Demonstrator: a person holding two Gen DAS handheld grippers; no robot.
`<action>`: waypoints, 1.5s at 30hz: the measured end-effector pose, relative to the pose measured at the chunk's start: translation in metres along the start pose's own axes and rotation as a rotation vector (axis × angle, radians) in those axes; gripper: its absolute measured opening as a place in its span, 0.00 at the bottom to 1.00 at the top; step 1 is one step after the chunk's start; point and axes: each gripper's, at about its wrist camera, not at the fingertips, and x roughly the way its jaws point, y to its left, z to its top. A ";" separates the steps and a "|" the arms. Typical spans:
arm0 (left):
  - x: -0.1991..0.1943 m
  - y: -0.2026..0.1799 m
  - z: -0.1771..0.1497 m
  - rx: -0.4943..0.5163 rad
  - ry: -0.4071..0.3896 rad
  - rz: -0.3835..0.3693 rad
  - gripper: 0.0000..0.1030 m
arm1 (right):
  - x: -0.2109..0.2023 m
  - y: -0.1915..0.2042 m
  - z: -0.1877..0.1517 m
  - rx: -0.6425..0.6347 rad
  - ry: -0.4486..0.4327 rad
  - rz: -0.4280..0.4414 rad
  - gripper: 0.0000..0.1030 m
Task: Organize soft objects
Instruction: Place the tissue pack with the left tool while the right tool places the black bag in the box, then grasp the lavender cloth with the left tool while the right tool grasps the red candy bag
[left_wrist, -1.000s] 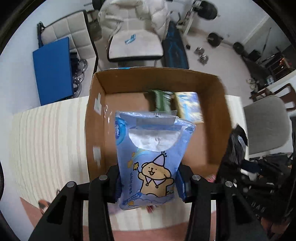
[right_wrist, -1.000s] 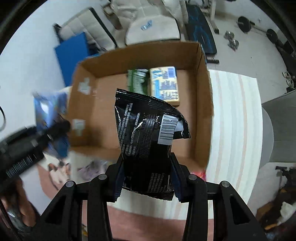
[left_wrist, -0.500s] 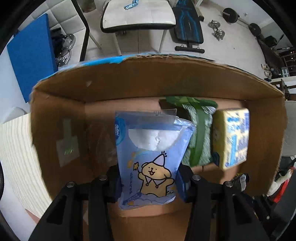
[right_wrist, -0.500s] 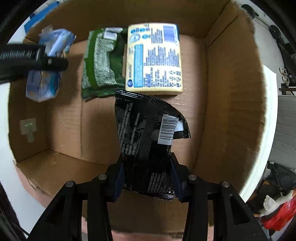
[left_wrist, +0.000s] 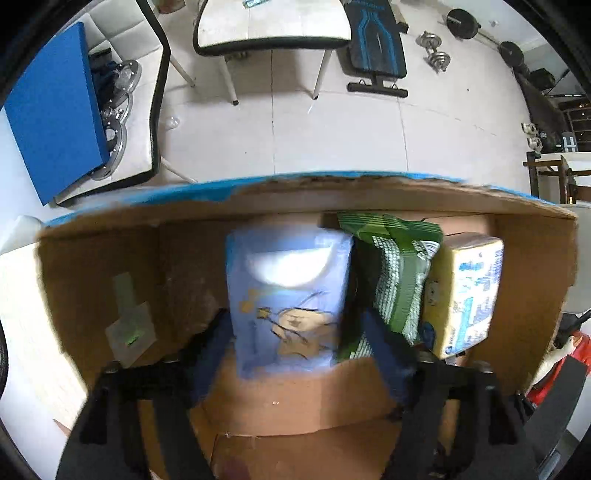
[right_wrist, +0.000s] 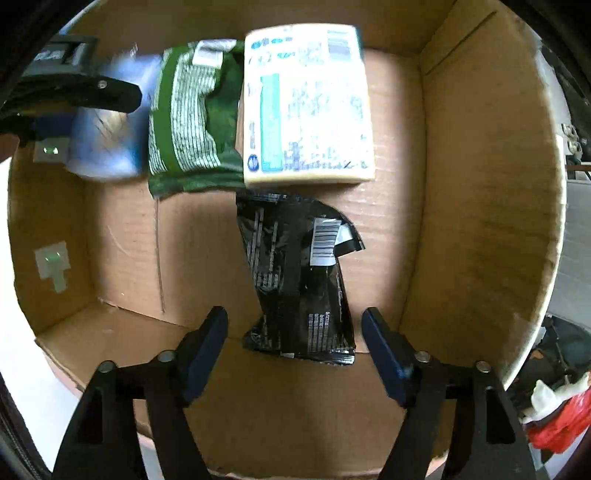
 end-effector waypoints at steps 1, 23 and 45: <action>-0.006 0.001 -0.003 -0.003 -0.009 -0.008 0.83 | -0.005 -0.001 0.000 0.001 -0.006 0.001 0.79; -0.119 -0.010 -0.156 -0.033 -0.329 -0.009 0.97 | -0.124 0.009 -0.068 0.009 -0.343 0.084 1.00; 0.049 0.070 -0.285 -0.076 -0.112 0.114 0.97 | 0.061 -0.100 -0.163 0.702 -0.238 0.279 0.87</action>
